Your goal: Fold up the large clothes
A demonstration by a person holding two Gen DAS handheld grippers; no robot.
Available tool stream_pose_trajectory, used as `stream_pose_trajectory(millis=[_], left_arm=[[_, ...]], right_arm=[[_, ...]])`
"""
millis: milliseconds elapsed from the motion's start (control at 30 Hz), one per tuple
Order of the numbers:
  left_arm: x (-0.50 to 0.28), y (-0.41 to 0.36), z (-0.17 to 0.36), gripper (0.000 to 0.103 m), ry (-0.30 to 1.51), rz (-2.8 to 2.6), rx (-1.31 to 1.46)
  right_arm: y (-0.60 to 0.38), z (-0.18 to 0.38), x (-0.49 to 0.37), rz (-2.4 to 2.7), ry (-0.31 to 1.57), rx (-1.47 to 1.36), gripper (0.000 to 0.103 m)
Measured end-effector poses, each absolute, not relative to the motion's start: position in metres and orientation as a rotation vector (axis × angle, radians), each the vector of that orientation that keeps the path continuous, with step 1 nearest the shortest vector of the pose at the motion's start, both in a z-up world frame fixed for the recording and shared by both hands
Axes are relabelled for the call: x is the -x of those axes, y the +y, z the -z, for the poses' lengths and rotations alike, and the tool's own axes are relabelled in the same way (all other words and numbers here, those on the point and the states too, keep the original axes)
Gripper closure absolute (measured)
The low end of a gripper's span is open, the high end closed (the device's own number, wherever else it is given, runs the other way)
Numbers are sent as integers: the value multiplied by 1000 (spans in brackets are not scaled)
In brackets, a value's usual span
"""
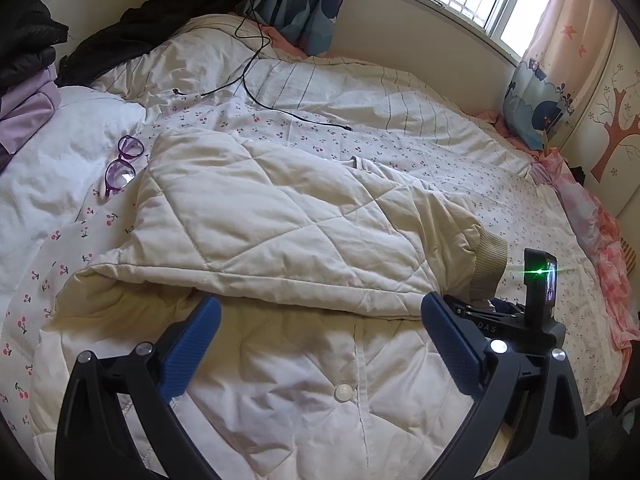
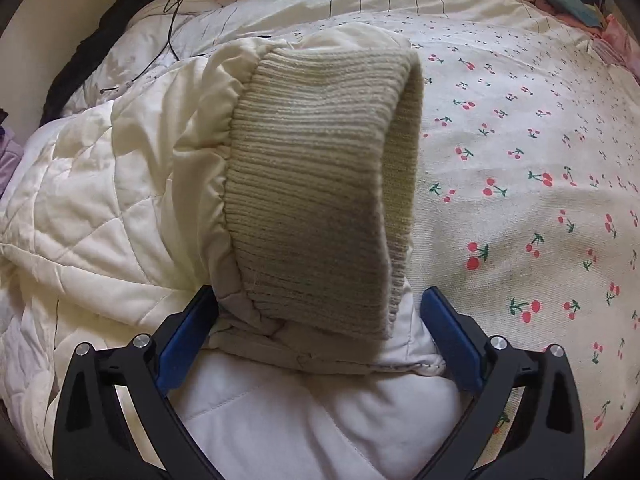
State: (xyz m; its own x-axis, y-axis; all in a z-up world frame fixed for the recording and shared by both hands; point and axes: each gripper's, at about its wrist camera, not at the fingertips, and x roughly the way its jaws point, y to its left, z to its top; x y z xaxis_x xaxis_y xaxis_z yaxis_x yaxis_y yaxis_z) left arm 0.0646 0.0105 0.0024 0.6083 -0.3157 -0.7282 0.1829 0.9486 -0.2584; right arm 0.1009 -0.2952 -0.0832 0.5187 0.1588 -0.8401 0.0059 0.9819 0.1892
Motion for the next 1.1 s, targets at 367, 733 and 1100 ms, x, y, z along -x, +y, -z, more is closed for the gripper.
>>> stream_pose_trajectory(millis=[367, 733, 1100], left_arm=[[-44, 55, -23, 7, 829, 366, 169], [68, 223, 12, 7, 931, 275, 339], [136, 281, 63, 7, 1057, 351, 556]], right_arm=[[-335, 31, -17, -249, 1008, -421, 7], [-381, 45, 127, -463, 1149, -596, 7], [-381, 72, 186, -682, 1190, -859, 7]])
